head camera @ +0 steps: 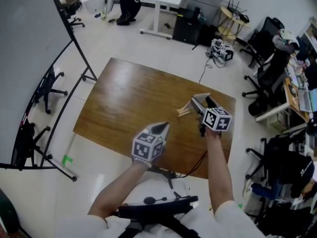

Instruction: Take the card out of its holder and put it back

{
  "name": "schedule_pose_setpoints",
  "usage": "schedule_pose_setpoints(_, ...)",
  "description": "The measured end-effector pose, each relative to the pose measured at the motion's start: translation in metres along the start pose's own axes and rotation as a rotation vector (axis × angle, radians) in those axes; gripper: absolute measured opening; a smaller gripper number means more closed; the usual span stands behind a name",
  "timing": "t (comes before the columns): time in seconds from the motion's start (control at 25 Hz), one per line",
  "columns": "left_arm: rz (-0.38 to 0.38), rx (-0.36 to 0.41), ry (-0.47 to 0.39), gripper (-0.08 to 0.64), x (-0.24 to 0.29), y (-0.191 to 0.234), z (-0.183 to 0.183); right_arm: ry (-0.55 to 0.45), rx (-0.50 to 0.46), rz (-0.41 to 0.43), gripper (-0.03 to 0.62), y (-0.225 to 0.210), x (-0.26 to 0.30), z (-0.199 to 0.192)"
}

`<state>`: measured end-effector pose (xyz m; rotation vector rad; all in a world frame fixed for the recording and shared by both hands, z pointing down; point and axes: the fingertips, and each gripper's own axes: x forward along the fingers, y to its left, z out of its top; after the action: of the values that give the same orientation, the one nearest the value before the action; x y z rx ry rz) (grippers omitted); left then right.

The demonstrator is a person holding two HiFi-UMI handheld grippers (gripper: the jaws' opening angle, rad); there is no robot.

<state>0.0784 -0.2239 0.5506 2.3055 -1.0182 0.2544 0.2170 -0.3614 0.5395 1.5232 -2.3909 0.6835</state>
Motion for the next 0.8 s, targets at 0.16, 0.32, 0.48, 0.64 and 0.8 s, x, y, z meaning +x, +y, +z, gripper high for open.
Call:
schedule_pose_setpoints(0.16,0.009,-0.011,0.004,-0.009,0.006,0.007,0.000,0.043,0.018,0.022,0.411,-0.008,0.024,-0.008)
schedule_pose_setpoints(0.32,0.019,-0.025,0.005,-0.009,0.010,0.016,0.003,0.064,0.038,0.039,0.411,-0.011,0.041,-0.015)
schedule_pose_setpoints(0.48,0.029,-0.044,0.003,-0.009,0.014,0.021,0.004,0.081,0.061,0.055,0.411,-0.018,0.049,-0.021)
schedule_pose_setpoints(0.64,0.041,-0.057,0.001,-0.009,0.016,0.027,0.003,0.095,0.066,0.066,0.411,-0.019,0.056,-0.028)
schedule_pose_setpoints(0.8,0.041,-0.064,0.004,-0.009,0.020,0.029,0.003,0.102,0.073,0.065,0.413,-0.023,0.060,-0.031)
